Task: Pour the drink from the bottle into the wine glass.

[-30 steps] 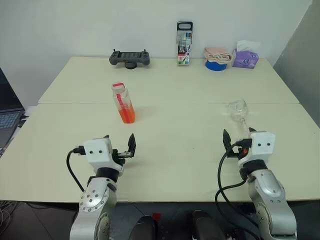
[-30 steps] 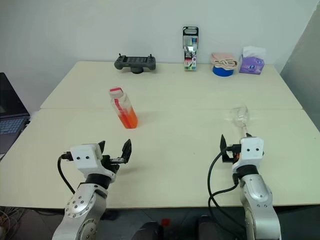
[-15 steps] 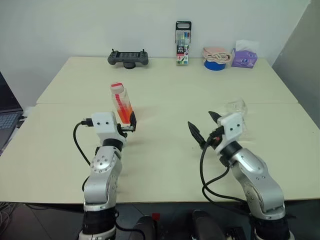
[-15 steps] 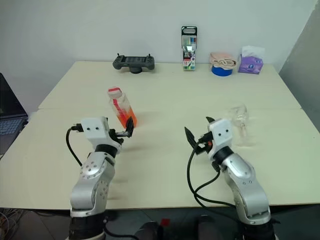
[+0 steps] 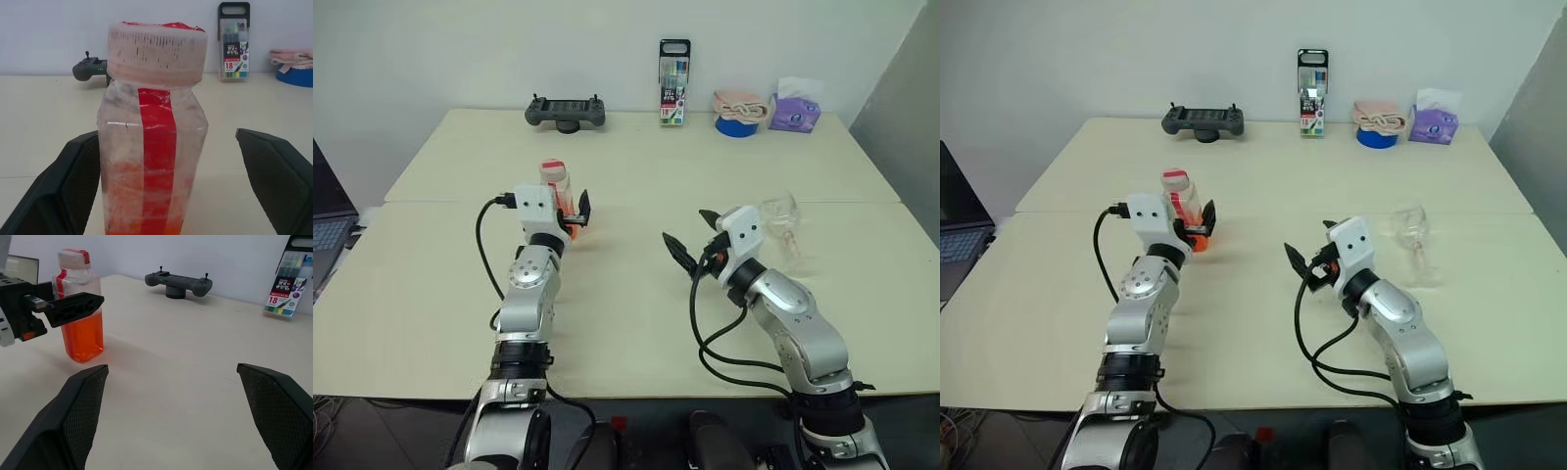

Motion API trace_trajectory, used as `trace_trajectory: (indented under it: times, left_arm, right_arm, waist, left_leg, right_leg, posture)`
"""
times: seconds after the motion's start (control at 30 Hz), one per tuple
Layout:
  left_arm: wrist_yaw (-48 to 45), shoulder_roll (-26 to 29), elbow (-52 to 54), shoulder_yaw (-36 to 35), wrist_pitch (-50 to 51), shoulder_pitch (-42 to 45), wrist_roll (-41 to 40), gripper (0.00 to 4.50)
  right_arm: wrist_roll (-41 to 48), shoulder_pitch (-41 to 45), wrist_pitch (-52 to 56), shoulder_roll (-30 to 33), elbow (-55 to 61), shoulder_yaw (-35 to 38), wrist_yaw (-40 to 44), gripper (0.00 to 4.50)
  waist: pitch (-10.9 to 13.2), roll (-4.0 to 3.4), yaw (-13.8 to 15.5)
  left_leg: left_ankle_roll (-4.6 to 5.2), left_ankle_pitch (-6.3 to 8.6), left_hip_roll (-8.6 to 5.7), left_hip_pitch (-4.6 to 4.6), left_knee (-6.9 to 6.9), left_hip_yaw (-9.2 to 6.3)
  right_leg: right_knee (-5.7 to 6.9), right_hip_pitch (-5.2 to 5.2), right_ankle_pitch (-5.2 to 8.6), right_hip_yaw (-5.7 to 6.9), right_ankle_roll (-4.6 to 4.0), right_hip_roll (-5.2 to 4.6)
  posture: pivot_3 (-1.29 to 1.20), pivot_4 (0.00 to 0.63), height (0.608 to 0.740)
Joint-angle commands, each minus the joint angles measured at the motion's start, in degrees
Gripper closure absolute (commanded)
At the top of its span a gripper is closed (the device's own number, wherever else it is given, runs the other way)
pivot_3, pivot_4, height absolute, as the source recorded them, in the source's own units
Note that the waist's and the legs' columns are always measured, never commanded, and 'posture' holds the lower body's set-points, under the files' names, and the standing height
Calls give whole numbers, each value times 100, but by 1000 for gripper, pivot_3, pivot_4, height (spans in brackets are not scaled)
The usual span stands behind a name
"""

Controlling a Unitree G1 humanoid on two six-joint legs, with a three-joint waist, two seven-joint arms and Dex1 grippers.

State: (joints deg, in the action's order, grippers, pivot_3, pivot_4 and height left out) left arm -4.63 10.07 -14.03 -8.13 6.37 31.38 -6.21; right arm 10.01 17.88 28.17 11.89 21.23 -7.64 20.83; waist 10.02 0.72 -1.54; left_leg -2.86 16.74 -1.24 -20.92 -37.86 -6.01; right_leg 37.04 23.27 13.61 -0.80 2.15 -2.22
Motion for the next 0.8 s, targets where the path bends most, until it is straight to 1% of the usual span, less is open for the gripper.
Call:
trace_trajectory:
  times: [0.03,0.1,0.43,0.53,0.7,0.73,0.77,0.8]
  left_arm:
    - [-54,119,-242,25,-490,260,137,0]
    - [-74,165,-343,61,-693,311,211,0]
    - [66,106,-632,-19,-873,408,209,0]
    - [155,104,-803,-40,-970,439,247,568]
    - [276,138,-1035,-75,-1118,490,262,2199]
    - [276,153,-1074,-85,-1145,502,251,2455]
    - [265,178,-1099,-101,-1170,516,231,2647]
    - [218,202,-1109,-116,-1201,531,192,2699]
  right_arm:
    - [-83,-63,-160,18,245,-145,10,11]
    - [-104,-109,-165,37,257,-175,7,11]
    - [-169,-185,-236,82,207,-174,39,11]
    - [-168,-148,-228,55,190,-167,27,0]
    - [-166,-80,-227,56,146,-124,30,0]
    - [-168,-62,-233,65,136,-109,31,0]
    - [-158,-29,-223,78,136,-70,30,0]
    - [-141,14,-202,94,142,-26,31,0]
  waist:
    - [0,0,-1]
    - [0,0,-1]
    - [0,0,-1]
    - [0,0,-1]
    - [0,0,-1]
    - [0,0,0]
    - [0,0,-1]
    - [0,0,-1]
  left_leg:
    - [0,0,0,0,0,0]
    - [0,0,0,0,0,1]
    - [0,0,-1,0,-1,-1]
    - [0,0,-1,0,-1,-1]
    - [-1,0,-1,0,-1,-1]
    - [0,0,-1,1,-2,-1]
    - [-1,0,-1,0,-2,-1]
    - [-1,0,-1,0,-2,-2]
  right_leg:
    - [0,0,0,0,0,0]
    - [0,0,0,-1,0,0]
    - [0,0,0,-2,1,0]
    - [1,0,-1,-1,1,0]
    - [1,0,-1,-1,1,0]
    - [1,0,-1,-1,1,0]
    - [1,0,-1,-1,2,0]
    - [2,0,-1,0,2,0]
  posture:
    - [0,150,740]
    - [0,150,740]
    - [0,150,740]
    - [0,150,740]
    - [0,150,740]
    - [0,150,740]
    - [0,150,740]
    - [0,150,740]
